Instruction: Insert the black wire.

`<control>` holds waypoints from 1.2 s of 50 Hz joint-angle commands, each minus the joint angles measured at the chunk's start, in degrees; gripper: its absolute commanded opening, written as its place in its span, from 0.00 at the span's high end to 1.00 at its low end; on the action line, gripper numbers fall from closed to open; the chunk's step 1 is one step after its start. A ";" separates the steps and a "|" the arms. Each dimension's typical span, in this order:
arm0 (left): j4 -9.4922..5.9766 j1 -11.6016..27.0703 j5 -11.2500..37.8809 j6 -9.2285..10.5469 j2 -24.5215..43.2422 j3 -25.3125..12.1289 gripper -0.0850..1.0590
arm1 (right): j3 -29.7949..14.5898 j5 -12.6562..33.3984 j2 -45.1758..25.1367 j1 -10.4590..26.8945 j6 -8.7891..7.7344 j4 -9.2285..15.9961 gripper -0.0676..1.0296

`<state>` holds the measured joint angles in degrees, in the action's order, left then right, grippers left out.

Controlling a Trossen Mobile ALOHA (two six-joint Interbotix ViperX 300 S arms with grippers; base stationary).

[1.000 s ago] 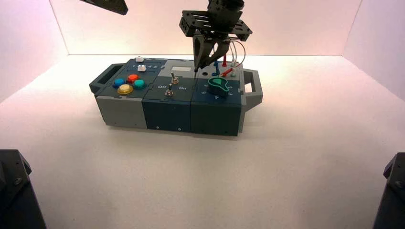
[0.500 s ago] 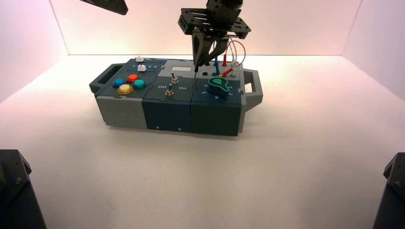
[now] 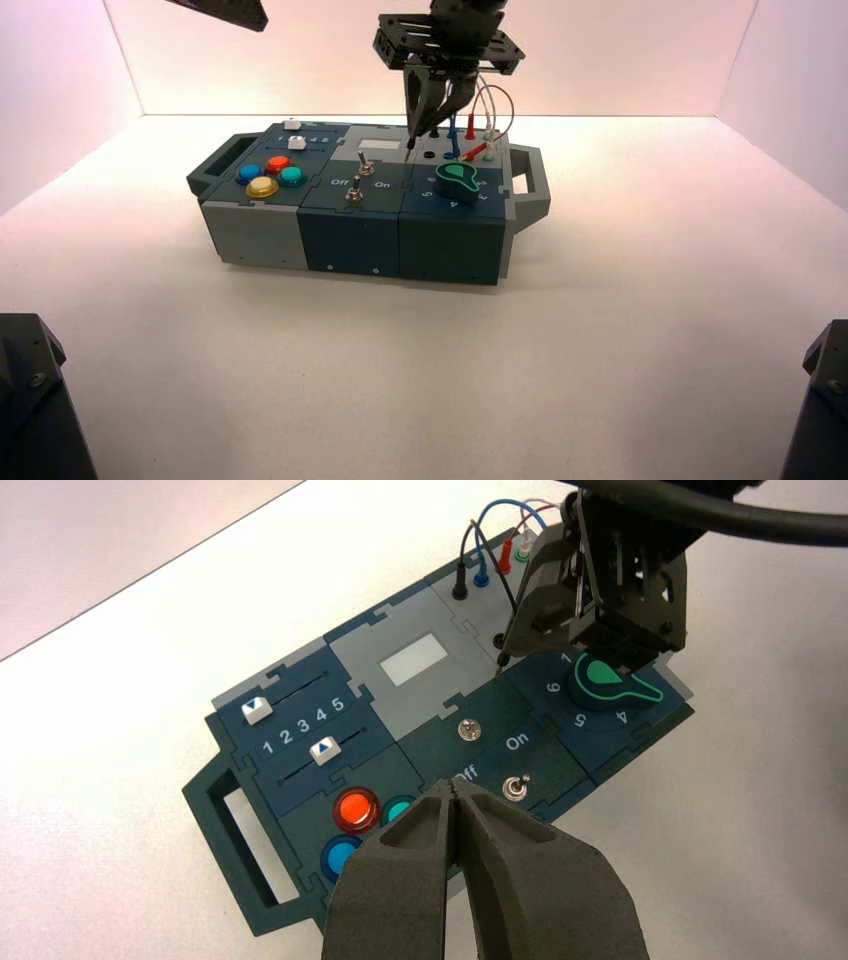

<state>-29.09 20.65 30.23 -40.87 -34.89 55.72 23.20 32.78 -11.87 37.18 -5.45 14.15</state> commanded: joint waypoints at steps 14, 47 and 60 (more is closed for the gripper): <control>0.00 0.09 -0.26 -0.35 -0.44 -0.53 0.95 | -5.10 4.13 1.49 0.26 0.62 -6.24 0.96; -1.93 1.85 -3.16 -3.78 -1.93 -0.18 0.95 | -9.23 9.05 -1.58 0.18 1.23 -13.89 0.96; -2.37 3.08 -5.10 -3.69 -2.02 0.53 0.95 | -9.84 10.72 -2.37 0.18 1.58 -14.85 0.96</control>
<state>-31.20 23.12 25.66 -44.65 -36.65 56.87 15.03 43.42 -15.21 37.18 -4.13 -0.62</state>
